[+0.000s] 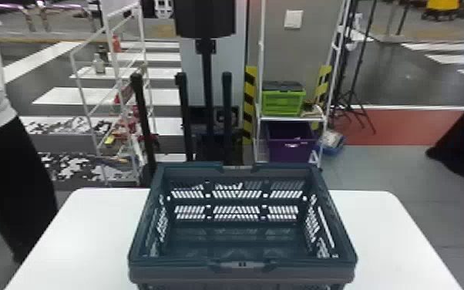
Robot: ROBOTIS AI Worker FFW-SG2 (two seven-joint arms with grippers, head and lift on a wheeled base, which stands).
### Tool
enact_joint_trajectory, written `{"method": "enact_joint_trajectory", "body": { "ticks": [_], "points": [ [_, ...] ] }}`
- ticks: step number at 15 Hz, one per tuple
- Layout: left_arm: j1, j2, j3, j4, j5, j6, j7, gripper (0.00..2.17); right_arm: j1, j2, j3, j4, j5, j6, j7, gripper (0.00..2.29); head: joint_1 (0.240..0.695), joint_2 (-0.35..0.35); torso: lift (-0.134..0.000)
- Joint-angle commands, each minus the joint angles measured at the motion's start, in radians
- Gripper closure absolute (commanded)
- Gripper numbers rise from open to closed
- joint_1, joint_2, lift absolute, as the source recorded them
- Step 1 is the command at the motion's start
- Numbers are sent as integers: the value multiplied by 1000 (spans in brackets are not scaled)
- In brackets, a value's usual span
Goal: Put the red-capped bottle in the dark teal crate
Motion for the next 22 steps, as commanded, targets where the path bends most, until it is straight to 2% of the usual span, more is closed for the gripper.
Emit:
{"method": "enact_joint_trajectory", "body": {
  "ticks": [1, 10, 12, 15, 19, 20, 21, 22],
  "points": [
    [-3, -3, 0, 1, 0, 1, -1, 2142, 1, 0, -1, 0, 0, 0, 0, 154, 499, 0, 0],
    [-2, -3, -1, -8, -1, 1, 1, 2142, 1, 2, -1, 0, 0, 0, 0, 154, 499, 0, 0],
    [-3, -3, 0, -45, -6, 35, -1, 2142, 2, 3, -1, -2, 2, 0, 0, 154, 499, 0, 0],
    [-51, -3, 15, -175, -6, 231, 8, 2142, 2, 3, -1, -3, 2, 0, 0, 154, 499, 0, 0],
    [-198, -3, 32, -358, -1, 658, 27, 2142, 4, 8, -1, -2, 6, 0, 0, 154, 499, 0, 0],
    [-238, 11, 32, -391, 5, 737, 31, 2142, 4, 9, -1, -3, 9, 0, 0, 154, 499, 0, 0],
    [-295, 51, 20, -421, 11, 857, 59, 2142, 4, 11, -1, -3, 12, 0, 0, 154, 499, 0, 0],
    [-362, 52, 23, -450, 12, 1004, 45, 2142, 4, 14, 1, -3, 14, 0, 0, 154, 499, 0, 0]
  ]
}}
